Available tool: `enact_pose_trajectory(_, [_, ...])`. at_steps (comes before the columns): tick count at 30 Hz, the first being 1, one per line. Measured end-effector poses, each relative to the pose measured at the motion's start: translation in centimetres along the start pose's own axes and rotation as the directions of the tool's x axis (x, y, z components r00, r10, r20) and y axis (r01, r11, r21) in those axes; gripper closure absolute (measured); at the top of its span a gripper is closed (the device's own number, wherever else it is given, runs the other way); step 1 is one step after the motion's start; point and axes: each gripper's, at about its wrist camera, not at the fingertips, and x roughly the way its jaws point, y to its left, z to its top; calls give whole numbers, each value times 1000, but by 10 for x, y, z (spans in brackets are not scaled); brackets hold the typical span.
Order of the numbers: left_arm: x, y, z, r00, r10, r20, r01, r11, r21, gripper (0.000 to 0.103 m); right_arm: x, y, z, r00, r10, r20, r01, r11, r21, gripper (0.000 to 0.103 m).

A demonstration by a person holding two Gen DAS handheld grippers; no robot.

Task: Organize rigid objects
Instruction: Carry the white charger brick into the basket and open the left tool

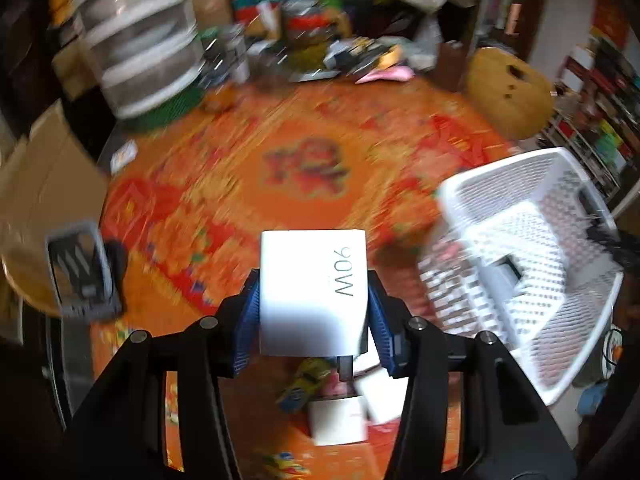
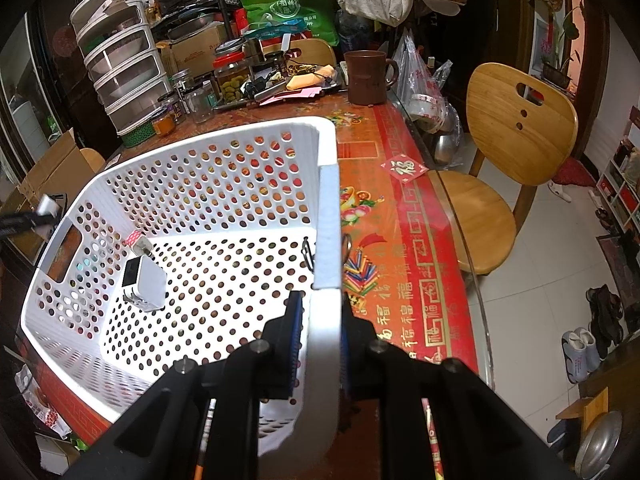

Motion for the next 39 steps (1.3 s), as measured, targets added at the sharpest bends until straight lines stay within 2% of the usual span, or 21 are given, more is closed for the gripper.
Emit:
enact_pose_trajectory(4, [-27, -50, 24, 998, -47, 36, 43, 994, 97, 56, 1, -1, 0, 1000, 1, -1, -1, 1000, 3, 89])
enact_pose_trajectory(8, [-29, -110, 34, 997, -80, 7, 77, 976, 203, 56, 3, 0, 0, 1000, 5, -2, -5, 1000, 7, 89])
enact_pose_trajectory(11, [-17, -152, 36, 995, -96, -41, 104, 957, 270, 56, 3, 0, 0, 1000, 8, -2, -8, 1000, 8, 89])
enact_pose_trajectory(17, [27, -219, 30, 976, -103, -192, 170, 911, 376, 56, 3, -1, -1, 1000, 10, -1, -10, 1000, 9, 89])
enact_pose_trajectory(25, [68, -242, 40, 967, -39, -252, 145, 898, 415, 56, 3, -3, -1, 1000, 12, 0, -12, 1000, 10, 89])
enact_pose_trajectory(29, [86, -257, 44, 961, 1, -278, 134, 874, 467, 56, 3, -3, -1, 1000, 12, -1, -12, 1000, 8, 89])
enact_pose_trajectory(39, [130, -266, 41, 935, 63, -348, 138, 841, 524, 56, 3, -3, 0, 1000, 15, -4, -15, 1000, 7, 89])
